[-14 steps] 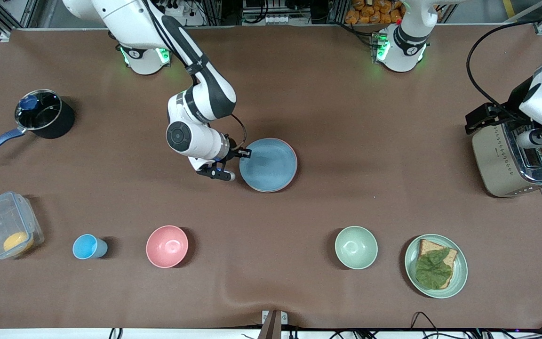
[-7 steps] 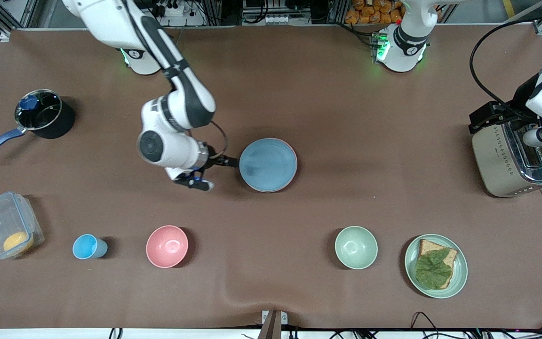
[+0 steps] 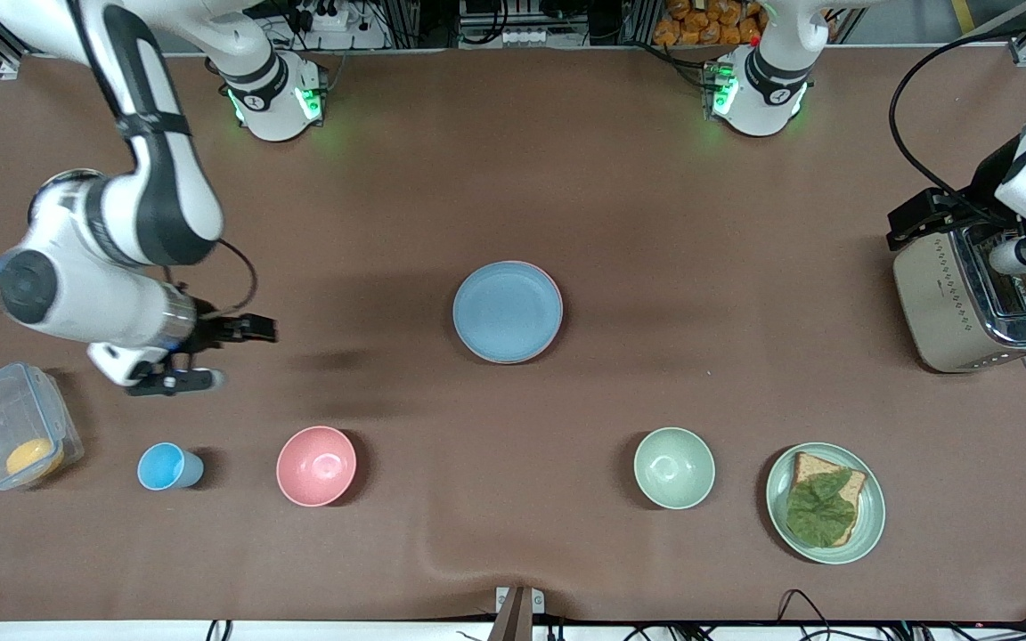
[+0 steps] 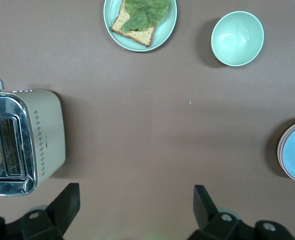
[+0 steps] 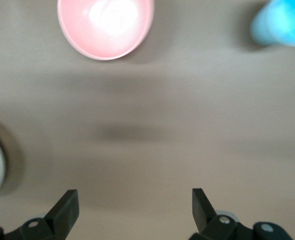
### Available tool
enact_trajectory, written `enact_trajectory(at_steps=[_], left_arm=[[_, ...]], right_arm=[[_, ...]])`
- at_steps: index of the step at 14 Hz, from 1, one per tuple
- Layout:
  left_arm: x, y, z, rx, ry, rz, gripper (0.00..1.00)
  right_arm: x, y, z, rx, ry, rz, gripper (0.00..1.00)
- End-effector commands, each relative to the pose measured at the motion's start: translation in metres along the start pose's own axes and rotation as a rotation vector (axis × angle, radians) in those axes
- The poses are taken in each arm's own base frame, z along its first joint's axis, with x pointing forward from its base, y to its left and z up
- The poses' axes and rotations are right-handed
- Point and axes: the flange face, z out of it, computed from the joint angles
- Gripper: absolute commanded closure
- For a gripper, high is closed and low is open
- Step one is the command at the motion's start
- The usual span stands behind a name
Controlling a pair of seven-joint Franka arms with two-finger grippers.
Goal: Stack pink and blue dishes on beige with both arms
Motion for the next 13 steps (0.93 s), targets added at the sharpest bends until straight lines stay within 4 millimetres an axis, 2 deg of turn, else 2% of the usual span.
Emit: enact_trajectory(at_steps=[1,3,5,7,8,10,13], left_arm=[[-0.006,-0.002,-0.007,-0.015,-0.01,0.024,0.0],[-0.007,-0.001,-0.007,-0.014,-0.012,0.025,0.0],[-0.007,0.0,-0.007,-0.014,-0.013,0.027,0.0],[-0.008,0.0,-0.009,-0.014,-0.01,0.028,0.0],[-0.009,0.0,-0.009,-0.014,-0.01,0.028,0.0],[-0.013,0.002,-0.016,-0.014,0.001,0.033,0.0],[-0.015,0.001,-0.015,-0.01,-0.014,0.033,0.0]], right_arm=[[-0.039,0.02,-0.081,-0.029,0.064,-0.037,0.0],[-0.057,0.022,-0.135,-0.09,0.066,-0.053,0.0],[-0.064,0.023,-0.172,-0.105,0.058,-0.052,0.0],[-0.071,0.028,-0.188,-0.099,0.047,-0.043,0.0],[-0.072,0.032,-0.19,-0.096,0.046,-0.04,0.0],[-0.078,0.025,-0.2,-0.136,0.057,-0.048,0.0],[-0.083,0.025,-0.211,-0.147,0.087,-0.017,0.0]])
